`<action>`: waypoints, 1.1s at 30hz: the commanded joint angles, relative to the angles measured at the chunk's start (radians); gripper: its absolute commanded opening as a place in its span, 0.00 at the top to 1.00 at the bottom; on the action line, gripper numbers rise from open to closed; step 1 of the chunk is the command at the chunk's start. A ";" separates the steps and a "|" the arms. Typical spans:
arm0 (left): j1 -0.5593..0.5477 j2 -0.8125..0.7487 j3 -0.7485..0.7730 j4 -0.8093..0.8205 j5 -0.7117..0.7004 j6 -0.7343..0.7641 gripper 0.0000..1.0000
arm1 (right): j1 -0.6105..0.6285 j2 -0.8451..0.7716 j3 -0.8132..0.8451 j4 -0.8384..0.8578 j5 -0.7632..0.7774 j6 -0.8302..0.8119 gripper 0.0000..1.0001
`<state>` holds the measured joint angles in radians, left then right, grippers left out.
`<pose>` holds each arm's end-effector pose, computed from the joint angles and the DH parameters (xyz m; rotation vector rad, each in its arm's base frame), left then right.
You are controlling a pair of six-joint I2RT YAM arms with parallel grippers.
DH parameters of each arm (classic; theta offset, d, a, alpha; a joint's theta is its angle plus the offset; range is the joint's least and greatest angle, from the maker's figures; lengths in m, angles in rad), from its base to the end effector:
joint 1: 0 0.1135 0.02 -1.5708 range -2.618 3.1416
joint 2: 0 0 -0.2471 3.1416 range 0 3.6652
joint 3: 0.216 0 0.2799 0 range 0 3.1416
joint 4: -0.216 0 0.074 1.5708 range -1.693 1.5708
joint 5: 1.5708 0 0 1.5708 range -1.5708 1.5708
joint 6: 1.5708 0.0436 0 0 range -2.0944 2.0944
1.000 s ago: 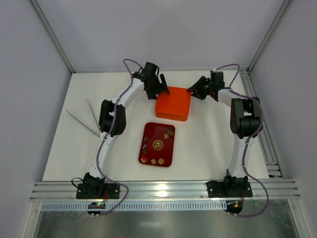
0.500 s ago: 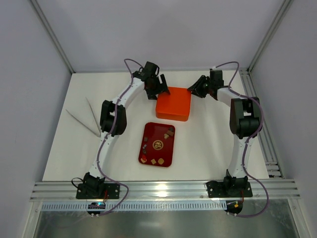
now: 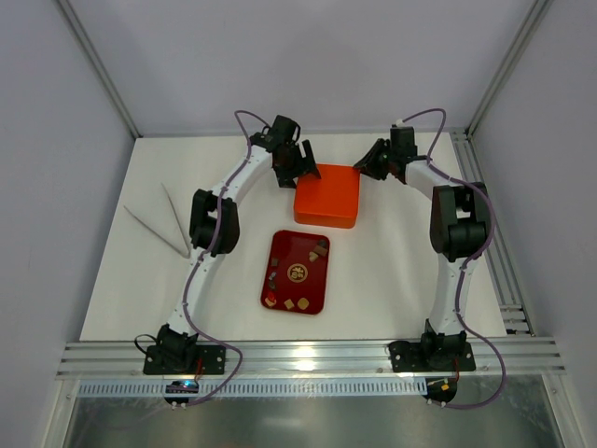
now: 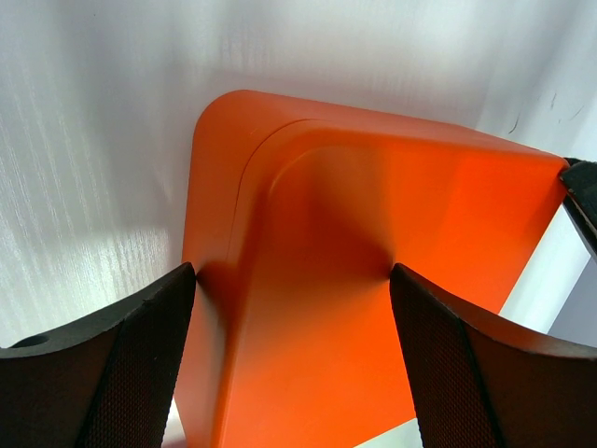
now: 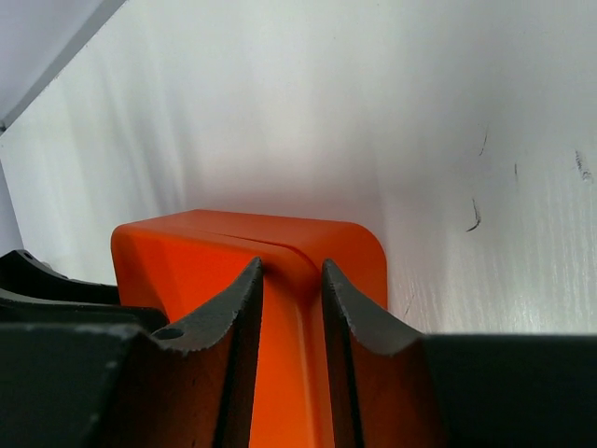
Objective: Pack the chocolate
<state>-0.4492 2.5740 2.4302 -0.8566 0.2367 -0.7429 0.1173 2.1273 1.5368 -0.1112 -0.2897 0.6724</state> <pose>0.5093 -0.2569 0.1686 -0.3032 2.6957 -0.7130 0.4946 0.0708 0.1462 0.4894 2.2966 0.7337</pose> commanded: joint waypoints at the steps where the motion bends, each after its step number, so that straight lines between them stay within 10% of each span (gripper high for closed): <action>1: -0.026 0.141 -0.054 -0.257 -0.088 0.091 0.19 | 0.047 0.075 -0.017 -0.229 0.049 -0.065 0.73; 33: 0.061 0.173 0.064 -0.372 -0.135 0.232 0.11 | 0.114 -0.024 -0.181 -0.248 0.035 -0.079 0.47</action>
<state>-0.3943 2.6167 2.5408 -1.0416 0.3103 -0.6071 0.2001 2.0205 1.3689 -0.1078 -0.2947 0.6388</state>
